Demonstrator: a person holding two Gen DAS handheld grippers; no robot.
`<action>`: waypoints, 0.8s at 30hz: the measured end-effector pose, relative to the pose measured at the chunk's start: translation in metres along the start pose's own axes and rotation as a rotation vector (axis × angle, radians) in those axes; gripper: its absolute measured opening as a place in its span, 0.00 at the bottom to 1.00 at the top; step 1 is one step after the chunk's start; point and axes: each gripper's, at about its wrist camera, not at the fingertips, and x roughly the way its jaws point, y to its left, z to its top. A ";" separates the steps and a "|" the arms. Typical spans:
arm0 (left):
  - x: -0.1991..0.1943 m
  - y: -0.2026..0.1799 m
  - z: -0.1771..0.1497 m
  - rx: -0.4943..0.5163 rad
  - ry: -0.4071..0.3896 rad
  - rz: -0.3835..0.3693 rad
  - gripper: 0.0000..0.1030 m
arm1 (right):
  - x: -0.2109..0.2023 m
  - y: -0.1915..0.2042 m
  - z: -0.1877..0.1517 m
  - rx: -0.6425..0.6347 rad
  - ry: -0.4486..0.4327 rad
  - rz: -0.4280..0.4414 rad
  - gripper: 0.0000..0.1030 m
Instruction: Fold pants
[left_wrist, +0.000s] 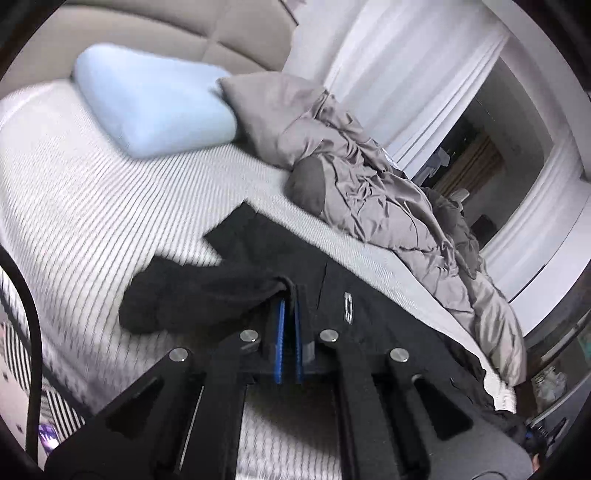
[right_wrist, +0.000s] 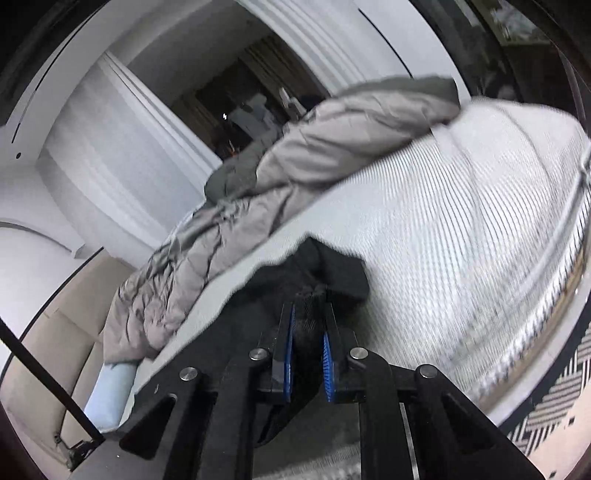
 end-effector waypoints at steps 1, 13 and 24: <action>0.008 -0.009 0.011 0.013 0.004 0.006 0.02 | 0.013 0.010 0.012 -0.014 -0.002 -0.011 0.12; 0.240 -0.072 0.122 0.107 0.257 0.257 0.24 | 0.243 0.107 0.118 -0.204 0.040 -0.383 0.58; 0.176 -0.090 0.088 0.121 0.134 0.134 0.53 | 0.220 0.109 0.044 -0.262 0.112 -0.156 0.79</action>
